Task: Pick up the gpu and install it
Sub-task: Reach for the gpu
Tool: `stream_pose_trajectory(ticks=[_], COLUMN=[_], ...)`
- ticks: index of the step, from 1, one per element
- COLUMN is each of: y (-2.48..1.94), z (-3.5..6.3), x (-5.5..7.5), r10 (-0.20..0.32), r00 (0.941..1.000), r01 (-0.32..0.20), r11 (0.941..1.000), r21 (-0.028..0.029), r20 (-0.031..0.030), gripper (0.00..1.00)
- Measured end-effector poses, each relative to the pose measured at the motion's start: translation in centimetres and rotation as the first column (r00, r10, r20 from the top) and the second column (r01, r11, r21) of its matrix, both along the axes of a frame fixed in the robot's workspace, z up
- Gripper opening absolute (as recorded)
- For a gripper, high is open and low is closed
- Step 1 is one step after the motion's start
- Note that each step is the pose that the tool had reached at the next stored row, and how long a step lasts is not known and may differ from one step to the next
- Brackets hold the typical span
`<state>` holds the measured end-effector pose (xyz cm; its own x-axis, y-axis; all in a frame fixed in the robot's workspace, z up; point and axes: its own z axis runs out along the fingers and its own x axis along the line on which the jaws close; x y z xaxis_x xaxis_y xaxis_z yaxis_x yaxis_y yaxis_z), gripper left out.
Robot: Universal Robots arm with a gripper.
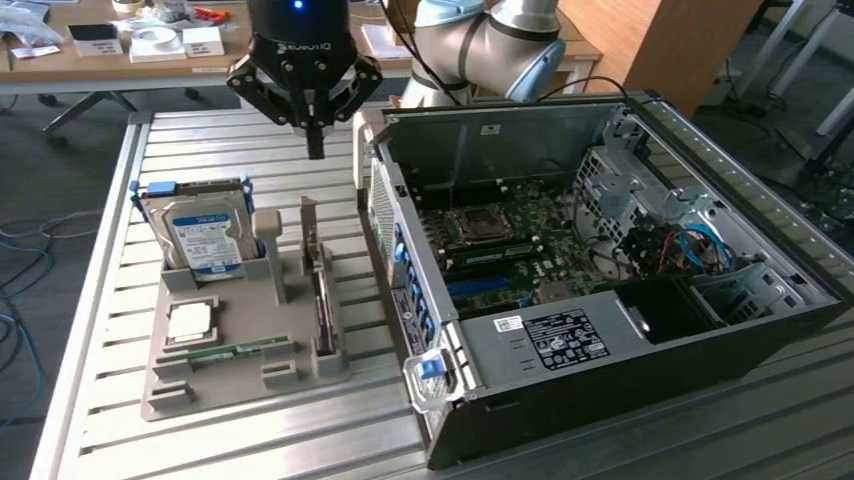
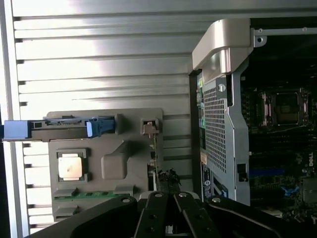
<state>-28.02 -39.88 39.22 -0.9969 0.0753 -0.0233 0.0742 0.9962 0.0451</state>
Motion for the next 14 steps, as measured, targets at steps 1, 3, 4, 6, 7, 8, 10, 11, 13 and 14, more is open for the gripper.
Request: stream_pose_trajectory(ticks=[1, 3, 4, 6, 7, 8, 10, 11, 13, 14], y=[0.00, 0.00, 0.00, 0.00, 0.00, 0.00, 0.00, 0.00, 0.00, 0.00], z=[0.00, 0.00, 0.00, 0.00, 0.00, 0.00, 0.00, 0.00, 0.00, 0.00], x=[-0.1, -0.4, -0.6, -0.8, -0.9, -1.0, -1.2, -1.3, -1.5, -1.6], r10=[0.000, 0.000, 0.000, 0.000, 0.000, 0.000, 0.000, 0.000, 0.000, 0.000], r00=[1.0000, 1.0000, 1.0000, 1.0000, 1.0000, 1.0000, 1.0000, 1.0000, 1.0000, 1.0000], r01=[0.000, 0.000, 0.000, 0.000, 0.000, 0.000, 0.000, 0.000, 0.000, 0.000], r11=[1.0000, 1.0000, 1.0000, 1.0000, 1.0000, 1.0000, 1.0000, 1.0000, 1.0000, 1.0000], r21=[0.0000, -0.0001, 0.0000, -0.0001, 0.0000, 0.0000, 0.0000, -0.0001, -0.0001, 0.0000], r20=[0.0000, 0.0000, 0.0001, 0.0000, 0.0000, 0.0000, 0.0000, 0.0000, 0.0000, 0.0000], gripper=[0.11, 0.11, 0.11, 0.11, 0.11, 0.11, 0.11, 0.11, 0.11, 0.11])
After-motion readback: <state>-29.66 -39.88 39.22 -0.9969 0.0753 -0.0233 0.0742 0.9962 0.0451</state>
